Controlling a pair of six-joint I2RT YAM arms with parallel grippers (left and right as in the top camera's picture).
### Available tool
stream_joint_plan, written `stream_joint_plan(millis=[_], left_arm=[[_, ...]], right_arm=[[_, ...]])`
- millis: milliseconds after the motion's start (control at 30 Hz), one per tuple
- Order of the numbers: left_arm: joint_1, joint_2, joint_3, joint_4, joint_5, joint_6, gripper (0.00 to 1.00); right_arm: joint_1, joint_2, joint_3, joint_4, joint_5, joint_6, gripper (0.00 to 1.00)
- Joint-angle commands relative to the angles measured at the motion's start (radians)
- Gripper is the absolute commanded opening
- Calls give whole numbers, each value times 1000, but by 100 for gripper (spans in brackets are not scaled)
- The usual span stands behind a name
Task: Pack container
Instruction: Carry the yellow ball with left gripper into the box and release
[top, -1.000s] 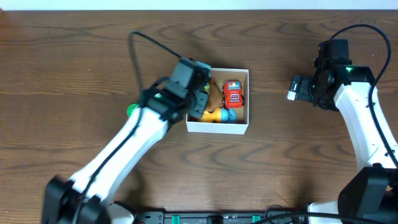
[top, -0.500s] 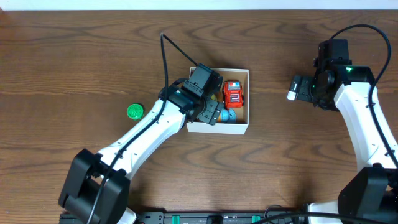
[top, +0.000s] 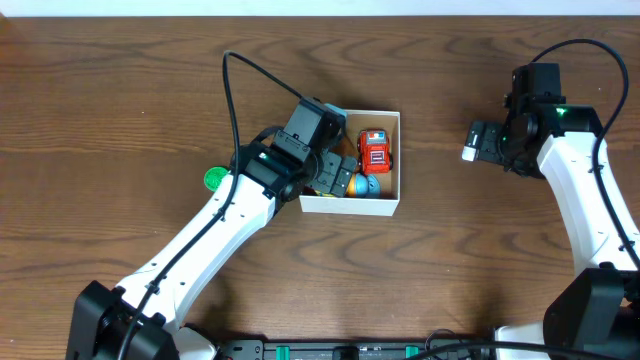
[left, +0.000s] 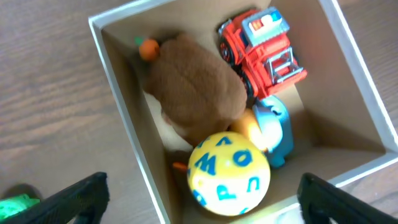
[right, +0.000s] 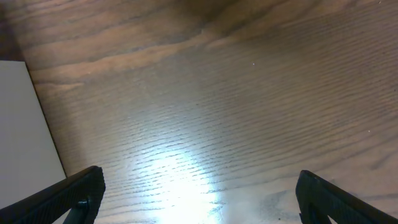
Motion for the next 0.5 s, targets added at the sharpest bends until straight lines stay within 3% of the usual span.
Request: stream_joint_plan(millis=[0, 33, 133, 267, 467], left_arm=[[3, -3, 13, -18, -14, -5, 69], [3, -3, 13, -24, -13, -5, 54], [3, -3, 12, -29, -6, -4, 32], [3, 0, 9, -28, 11, -4, 20], [-8, 14, 9, -25, 29, -4, 19]], right_arm=[[-6, 2, 5, -2, -3, -8, 99], [-6, 2, 5, -2, -3, -8, 99], [-6, 2, 5, -2, -3, -8, 99], [-6, 2, 5, -2, -3, -8, 99], [-6, 2, 5, -2, -3, -8, 99]])
